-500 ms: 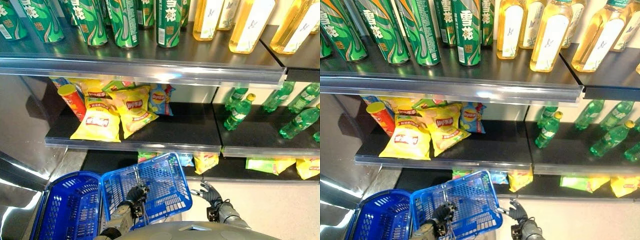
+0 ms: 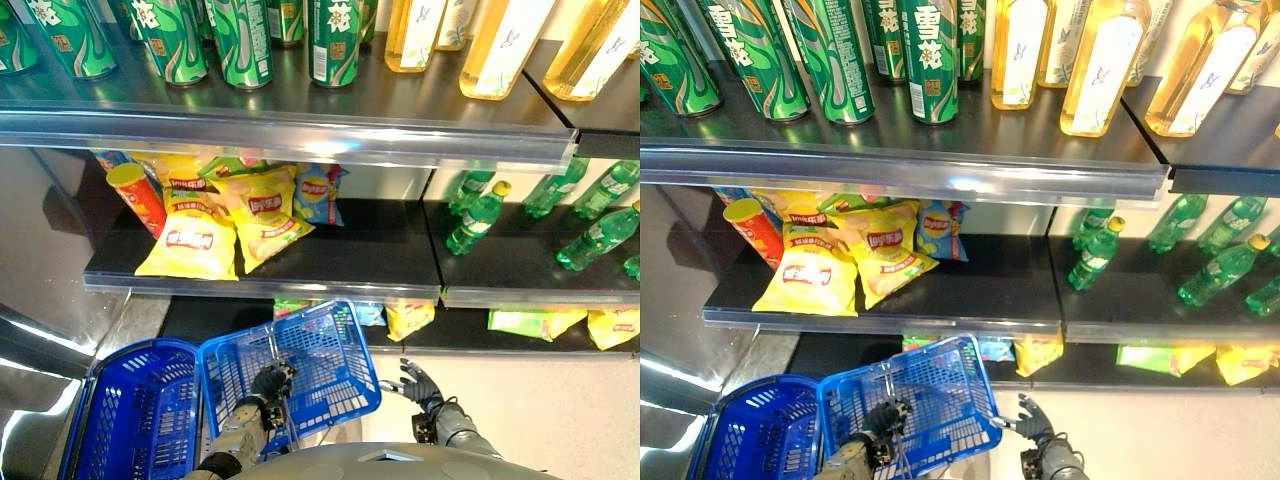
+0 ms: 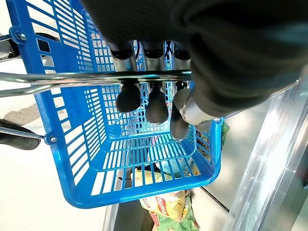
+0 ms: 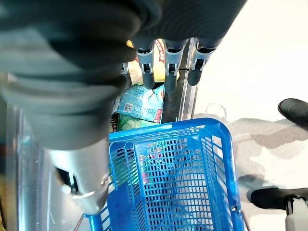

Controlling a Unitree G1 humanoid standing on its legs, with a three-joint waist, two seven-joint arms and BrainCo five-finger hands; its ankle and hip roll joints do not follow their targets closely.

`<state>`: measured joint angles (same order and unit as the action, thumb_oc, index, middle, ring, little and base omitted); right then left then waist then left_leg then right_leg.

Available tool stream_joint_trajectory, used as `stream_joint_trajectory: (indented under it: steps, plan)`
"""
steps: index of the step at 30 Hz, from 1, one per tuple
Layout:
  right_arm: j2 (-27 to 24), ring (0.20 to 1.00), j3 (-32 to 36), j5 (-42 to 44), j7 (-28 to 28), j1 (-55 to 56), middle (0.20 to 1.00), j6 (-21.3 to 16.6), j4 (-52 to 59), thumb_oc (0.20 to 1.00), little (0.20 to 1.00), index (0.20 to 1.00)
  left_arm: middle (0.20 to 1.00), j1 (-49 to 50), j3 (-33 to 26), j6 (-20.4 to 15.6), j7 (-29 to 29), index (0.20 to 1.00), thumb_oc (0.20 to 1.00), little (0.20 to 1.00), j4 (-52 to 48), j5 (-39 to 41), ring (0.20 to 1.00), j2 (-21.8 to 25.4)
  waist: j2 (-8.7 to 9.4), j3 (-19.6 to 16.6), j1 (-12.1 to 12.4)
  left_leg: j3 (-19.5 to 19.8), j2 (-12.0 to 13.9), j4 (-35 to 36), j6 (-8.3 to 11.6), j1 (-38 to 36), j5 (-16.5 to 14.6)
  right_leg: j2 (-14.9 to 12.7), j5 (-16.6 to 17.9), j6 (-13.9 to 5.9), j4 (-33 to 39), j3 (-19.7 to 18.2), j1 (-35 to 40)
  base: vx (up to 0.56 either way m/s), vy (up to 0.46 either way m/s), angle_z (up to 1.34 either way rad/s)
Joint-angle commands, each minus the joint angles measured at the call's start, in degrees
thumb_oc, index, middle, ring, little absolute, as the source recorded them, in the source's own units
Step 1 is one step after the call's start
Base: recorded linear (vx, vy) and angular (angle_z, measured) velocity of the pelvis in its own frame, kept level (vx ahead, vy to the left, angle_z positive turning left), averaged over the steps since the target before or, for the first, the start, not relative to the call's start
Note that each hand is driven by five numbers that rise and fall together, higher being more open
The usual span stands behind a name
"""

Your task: Pick up the snacks into the basket

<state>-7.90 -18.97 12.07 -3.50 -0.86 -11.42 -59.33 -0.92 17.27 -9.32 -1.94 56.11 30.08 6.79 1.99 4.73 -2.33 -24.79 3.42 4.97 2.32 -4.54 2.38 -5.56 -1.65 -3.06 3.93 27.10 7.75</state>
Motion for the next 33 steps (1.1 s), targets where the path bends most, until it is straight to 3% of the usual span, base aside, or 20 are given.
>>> stream_joint_trajectory:
  steps: [1, 8, 12, 18, 20, 21, 24, 33]
  plan:
    - [-0.4, 1.0, -2.2, -2.4, -1.8, -2.9, 1.0, -2.4, 0.0, 1.0, 1.0, 1.0, 0.2, -3.9, 2.8, -5.0, 0.2, 0.2, 0.2, 0.2, -3.1, -1.2, 0.2, -0.9, -0.88, -1.9, -0.1, -1.5, 4.4, 0.0, 3.54, -0.7, 1.8, -6.6, 7.2, -7.3, 0.7, -0.1, -0.7, 0.0, 0.002, -0.03]
    - [-0.8, 1.0, -2.2, -2.8, -1.7, -2.0, 1.0, -2.1, 1.8, 1.0, 1.0, 1.0, 0.2, -3.4, 2.5, -4.6, -0.3, 0.2, 0.2, 0.2, -6.8, 2.8, 0.2, -0.9, -0.96, -1.7, -0.4, -1.6, 4.3, 0.0, 3.36, -1.3, 1.6, -6.9, 7.2, -7.31, 0.0, 0.4, -0.1, 0.0, 0.0, 0.0]
    - [-1.4, 1.0, -1.9, -2.4, -2.1, -2.2, 1.0, -1.8, 4.4, 1.0, 1.0, 1.0, 0.2, -3.8, 2.4, -3.6, -0.2, 0.2, 0.2, 0.2, -10.1, 6.6, 0.2, -0.5, -1.02, 0.3, -0.9, -2.2, 4.7, -2.8, 3.1, -1.1, 1.5, -7.9, 4.7, -6.88, -6.6, -0.1, -2.2, -0.03, -0.007, -0.01]
    - [-4.0, 1.0, -0.8, -0.9, -1.7, -2.4, 1.0, -1.7, 16.2, 1.0, 1.0, 1.0, 0.2, -6.1, 5.0, -3.0, 0.1, 0.2, 0.2, 0.2, -17.0, 8.4, 0.2, 1.9, -0.38, 5.5, -1.7, -2.8, 10.9, -19.7, 3.87, 9.2, -3.1, -12.1, -0.3, -6.03, -20.9, 0.8, -10.8, -0.16, -0.028, 0.04]
    - [-5.2, 1.0, 0.1, -0.5, -1.6, -1.9, 1.0, -1.8, 21.8, 1.0, 1.0, 1.0, 0.2, -6.8, 5.5, -2.5, 0.4, 0.2, 0.2, 0.2, -18.1, 8.3, 0.2, 2.7, -0.5, 6.2, -2.4, -2.5, 14.0, -25.9, 4.0, 13.6, -5.0, -12.8, -2.5, -5.55, -25.9, 0.8, -14.3, -0.13, -0.051, 0.05]
    - [-5.2, 1.0, 0.1, -0.5, -1.6, -1.9, 1.0, -1.8, 21.8, 1.0, 1.0, 1.0, 0.2, -6.8, 5.5, -2.5, 0.4, 0.2, 0.2, 0.2, -18.1, 8.3, 0.2, 2.7, -0.53, 6.1, -2.4, -2.4, 14.0, -26.0, 4.0, 13.7, -5.1, -12.8, -2.6, -5.54, -25.9, 0.9, -14.4, -0.14, -0.052, 0.04]
    - [-6.8, 1.0, 2.6, 0.8, -1.6, -1.3, 1.0, -2.6, 29.1, 1.0, 1.0, 1.0, 0.2, -7.5, 5.6, -2.2, 1.2, 0.2, 0.2, 0.2, -18.4, 8.7, 0.2, 2.9, -0.99, 6.8, -3.0, -2.0, 17.8, -34.7, 3.39, 20.3, -8.5, -14.0, -6.3, -5.18, -34.3, 0.4, -21.1, -0.13, -0.043, -0.02]
    - [-9.6, 1.0, 6.0, -1.8, -4.1, -0.6, 1.0, -3.9, 40.9, 1.0, 1.0, 1.0, 0.2, -9.5, 3.9, -2.3, 3.7, 0.2, 0.2, 0.2, -18.4, 9.5, 0.2, 2.8, -1.18, 8.1, -3.0, -1.3, 21.2, -45.6, 2.84, 28.3, -12.9, -16.2, -11.1, -3.89, -44.8, -0.9, -30.2, -0.06, -0.012, -0.1]
